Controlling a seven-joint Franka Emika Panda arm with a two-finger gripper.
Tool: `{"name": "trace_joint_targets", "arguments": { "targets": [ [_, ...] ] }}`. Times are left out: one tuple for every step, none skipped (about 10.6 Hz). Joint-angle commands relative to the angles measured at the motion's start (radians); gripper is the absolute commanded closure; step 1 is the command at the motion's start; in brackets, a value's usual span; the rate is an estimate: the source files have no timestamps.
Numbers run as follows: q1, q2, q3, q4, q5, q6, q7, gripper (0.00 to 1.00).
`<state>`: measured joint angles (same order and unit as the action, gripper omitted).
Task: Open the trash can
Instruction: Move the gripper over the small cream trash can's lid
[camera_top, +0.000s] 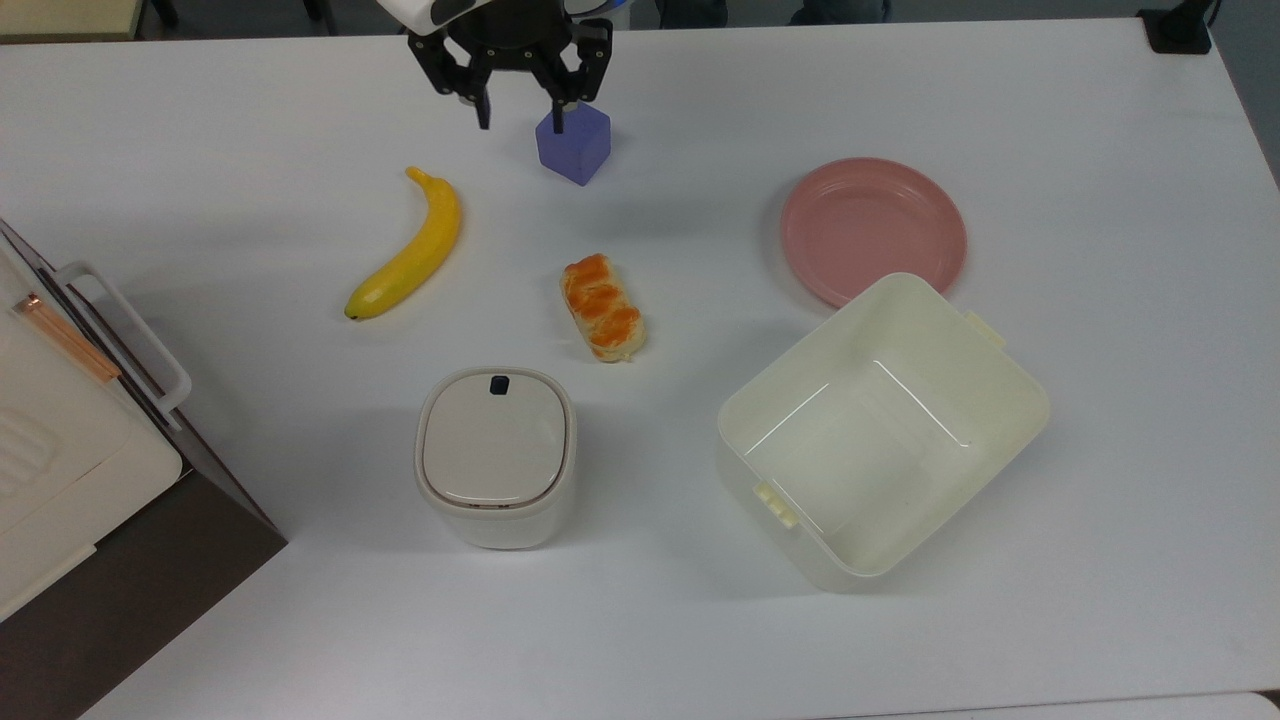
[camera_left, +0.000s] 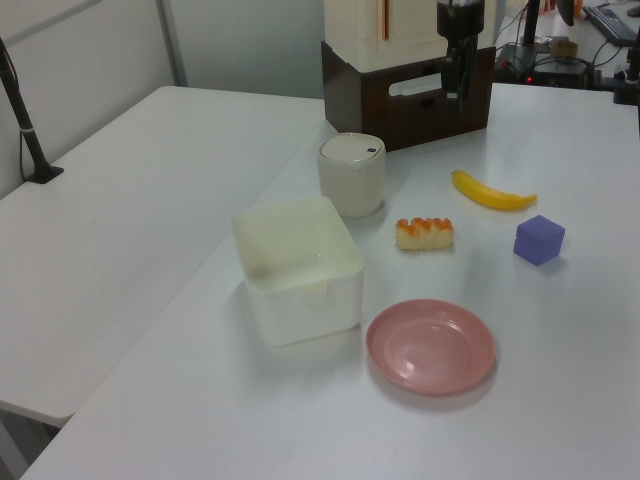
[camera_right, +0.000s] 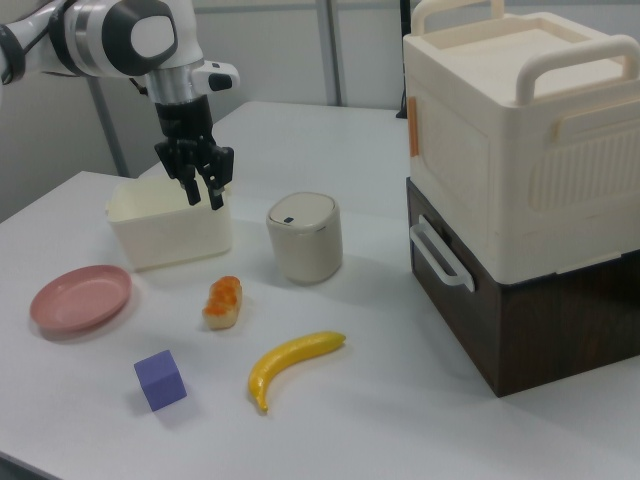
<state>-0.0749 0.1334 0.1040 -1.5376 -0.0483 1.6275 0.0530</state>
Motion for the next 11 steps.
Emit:
{"name": "trace_joint_targets", "arguments": {
  "targets": [
    [0.004, 0.003, 0.003, -0.015, 0.008, 0.023, -0.012, 1.0],
    [0.0, 0.002, 0.005, -0.015, 0.01, 0.053, -0.013, 1.0],
    [-0.005, 0.003, 0.003, -0.013, 0.018, 0.081, -0.025, 1.0],
    [-0.005, 0.005, 0.002, -0.013, 0.019, 0.148, -0.039, 1.0],
    [-0.003, 0.021, 0.002, -0.013, 0.021, 0.222, -0.062, 1.0],
    [-0.003, 0.049, 0.002, -0.012, 0.012, 0.274, -0.062, 1.0],
    [-0.003, 0.086, 0.002, -0.01, 0.007, 0.338, -0.062, 1.0],
    [-0.005, 0.115, 0.002, -0.01, 0.005, 0.42, -0.062, 1.0],
    [-0.003, 0.147, 0.0, -0.01, 0.001, 0.486, -0.058, 1.0],
    [-0.002, 0.173, -0.001, -0.01, -0.011, 0.549, -0.051, 1.0],
    [-0.005, 0.193, -0.001, -0.01, -0.022, 0.599, -0.05, 1.0]
  ]
}}
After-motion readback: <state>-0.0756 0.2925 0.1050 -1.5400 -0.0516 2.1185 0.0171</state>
